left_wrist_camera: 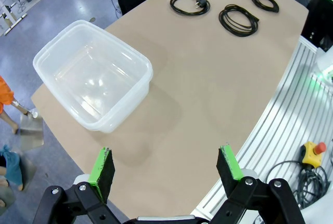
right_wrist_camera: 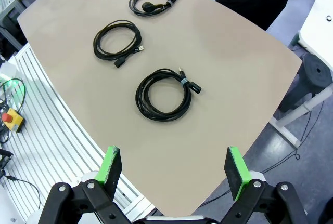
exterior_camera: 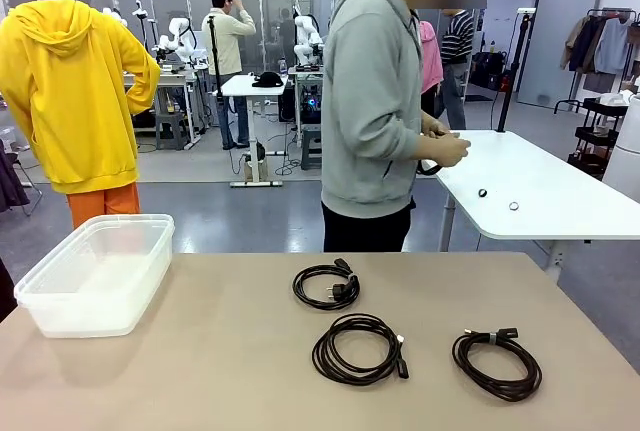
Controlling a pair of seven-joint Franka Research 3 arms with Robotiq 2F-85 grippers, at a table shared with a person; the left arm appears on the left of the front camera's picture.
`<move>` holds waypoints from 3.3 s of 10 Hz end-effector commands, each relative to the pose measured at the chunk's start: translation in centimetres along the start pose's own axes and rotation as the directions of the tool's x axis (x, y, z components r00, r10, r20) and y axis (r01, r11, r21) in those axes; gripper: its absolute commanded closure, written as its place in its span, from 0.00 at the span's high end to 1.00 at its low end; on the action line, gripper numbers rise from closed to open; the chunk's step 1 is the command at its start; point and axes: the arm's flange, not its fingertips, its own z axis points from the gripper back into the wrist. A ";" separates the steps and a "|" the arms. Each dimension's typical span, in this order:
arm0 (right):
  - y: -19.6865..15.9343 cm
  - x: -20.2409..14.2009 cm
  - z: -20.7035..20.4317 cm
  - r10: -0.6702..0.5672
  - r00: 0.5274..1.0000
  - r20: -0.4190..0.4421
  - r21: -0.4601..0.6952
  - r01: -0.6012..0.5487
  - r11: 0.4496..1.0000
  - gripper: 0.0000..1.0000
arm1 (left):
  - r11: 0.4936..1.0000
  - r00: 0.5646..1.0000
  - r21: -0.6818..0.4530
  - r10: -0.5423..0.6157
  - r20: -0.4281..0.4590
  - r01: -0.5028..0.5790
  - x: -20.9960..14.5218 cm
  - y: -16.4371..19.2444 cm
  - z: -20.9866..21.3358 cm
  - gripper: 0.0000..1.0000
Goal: Organize and store the cables.
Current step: Place the Power Cable into the Organizing box.
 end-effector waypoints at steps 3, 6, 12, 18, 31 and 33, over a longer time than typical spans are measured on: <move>0.0 0.0 0.0 0.000 1.000 0.000 0.000 0.000 1.000 1.00 | 1.000 1.000 -0.006 -0.010 0.005 0.010 0.1 0.0 0.0 1.00; 3.2 10.5 -5.0 -0.095 0.978 -0.184 -0.104 0.076 0.992 1.00 | 1.000 1.000 -0.006 -0.010 0.005 0.010 0.1 0.0 0.0 1.00; 11.4 26.7 -21.7 -0.248 0.893 -0.375 -0.270 0.151 0.951 1.00 | 1.000 1.000 -0.006 -0.010 0.005 0.010 0.1 0.0 0.0 1.00; 14.2 29.5 -34.0 -0.232 0.850 -0.473 -0.244 0.127 0.961 1.00 | 1.000 1.000 -0.006 -0.010 0.005 0.010 0.1 0.0 0.0 1.00; 7.5 30.5 -51.7 -0.590 0.704 -0.395 -0.520 0.358 0.776 1.00 | 1.000 1.000 -0.006 -0.010 0.005 0.010 0.1 0.0 0.0 1.00; 6.4 30.1 -54.8 -0.622 0.675 -0.396 -0.532 0.383 0.755 1.00 | 1.000 1.000 -0.006 -0.010 0.005 0.010 0.1 0.0 0.0 1.00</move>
